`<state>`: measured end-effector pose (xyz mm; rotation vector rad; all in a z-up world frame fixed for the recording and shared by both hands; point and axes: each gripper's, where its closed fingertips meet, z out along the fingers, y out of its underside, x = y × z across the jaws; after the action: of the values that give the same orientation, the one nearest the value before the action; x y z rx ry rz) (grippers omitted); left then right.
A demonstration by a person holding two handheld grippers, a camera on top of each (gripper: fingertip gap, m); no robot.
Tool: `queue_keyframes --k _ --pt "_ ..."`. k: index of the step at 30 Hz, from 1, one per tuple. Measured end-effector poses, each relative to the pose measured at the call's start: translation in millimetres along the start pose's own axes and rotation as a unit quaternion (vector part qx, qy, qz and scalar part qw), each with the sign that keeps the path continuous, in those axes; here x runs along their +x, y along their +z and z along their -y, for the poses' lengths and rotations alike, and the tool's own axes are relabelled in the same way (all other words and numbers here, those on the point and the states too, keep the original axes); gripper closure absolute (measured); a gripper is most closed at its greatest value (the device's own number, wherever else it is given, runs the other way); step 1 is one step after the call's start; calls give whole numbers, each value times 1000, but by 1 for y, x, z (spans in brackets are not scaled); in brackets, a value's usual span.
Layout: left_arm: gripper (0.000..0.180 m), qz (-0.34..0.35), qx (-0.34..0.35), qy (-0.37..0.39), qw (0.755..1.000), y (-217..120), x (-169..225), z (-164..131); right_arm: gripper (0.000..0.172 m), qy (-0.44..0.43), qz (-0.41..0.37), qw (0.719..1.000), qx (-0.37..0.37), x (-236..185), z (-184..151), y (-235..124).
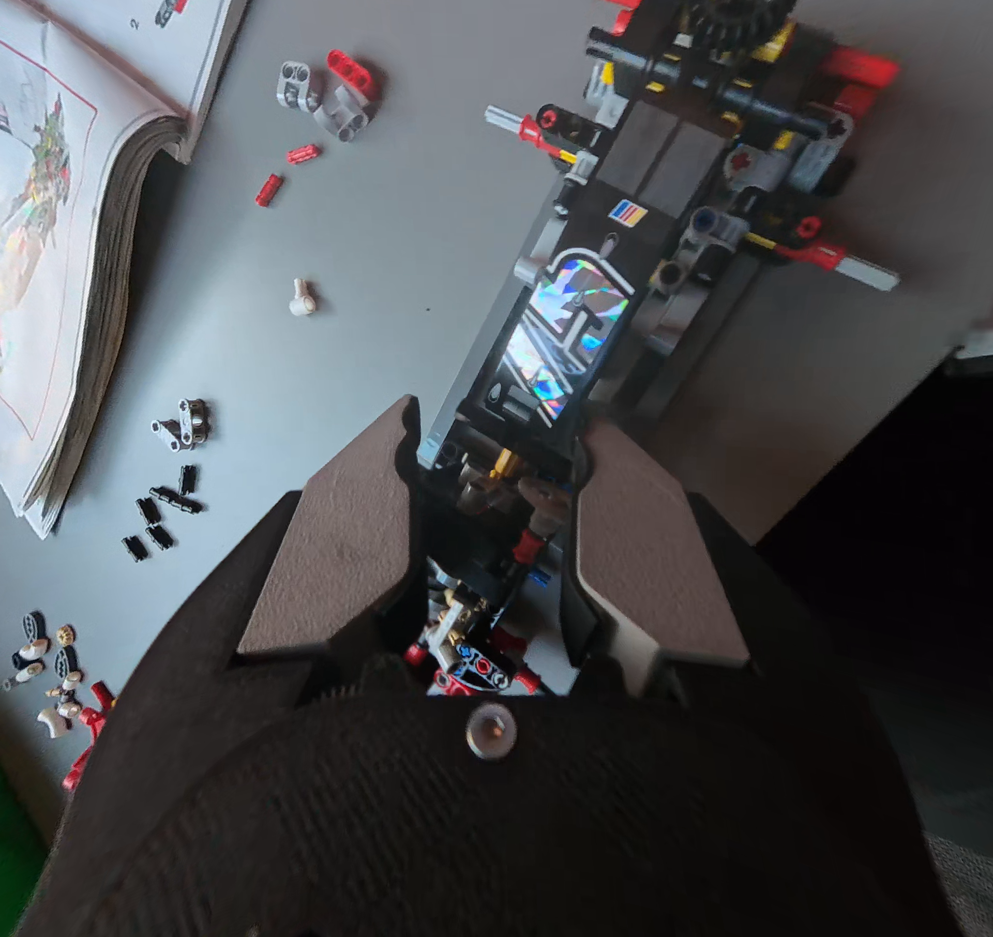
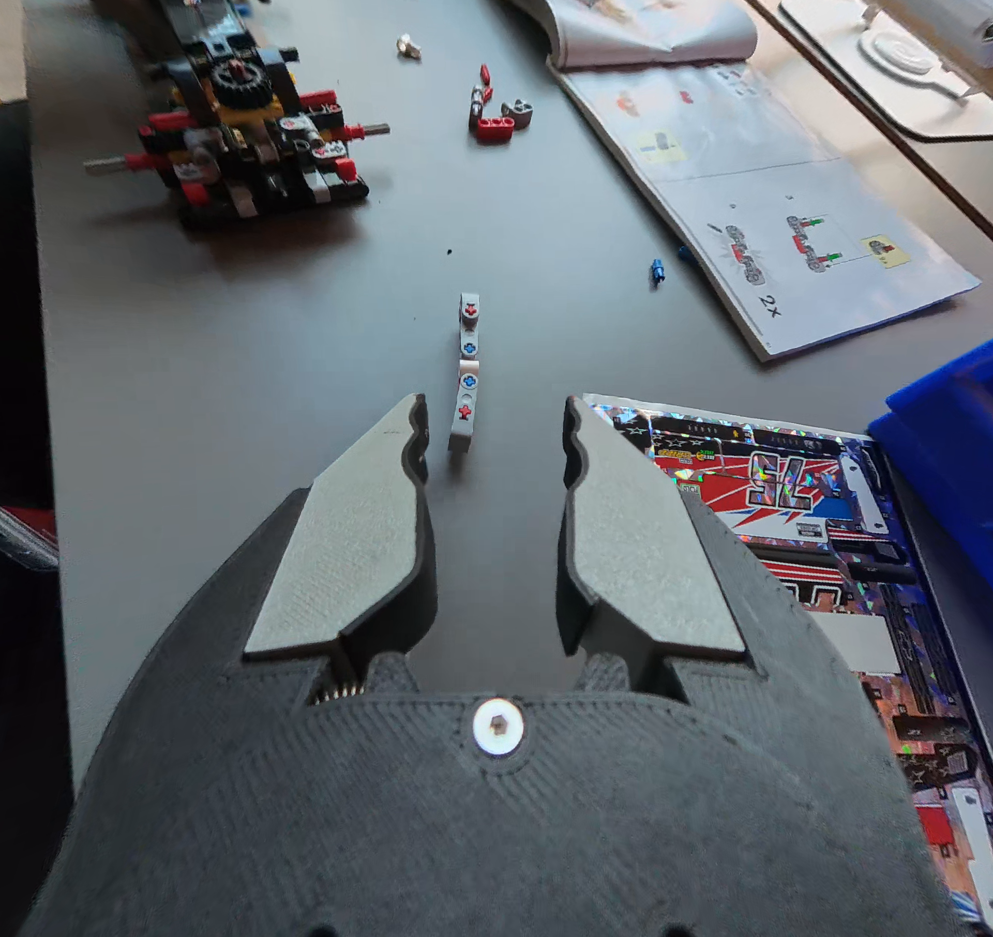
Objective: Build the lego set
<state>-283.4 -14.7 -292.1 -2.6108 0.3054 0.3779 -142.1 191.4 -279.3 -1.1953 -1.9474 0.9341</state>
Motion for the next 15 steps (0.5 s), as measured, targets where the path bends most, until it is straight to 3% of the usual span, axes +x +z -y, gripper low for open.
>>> queue_keyframes --k 4,15 --pt "125 20 -8 -8 1000 4 -13 -7 136 -2 19 1000 -9 -2 -2 3" --pt "127 31 -10 -65 997 2 -21 -10 138 -11 21 1000 -14 -3 -4 3"
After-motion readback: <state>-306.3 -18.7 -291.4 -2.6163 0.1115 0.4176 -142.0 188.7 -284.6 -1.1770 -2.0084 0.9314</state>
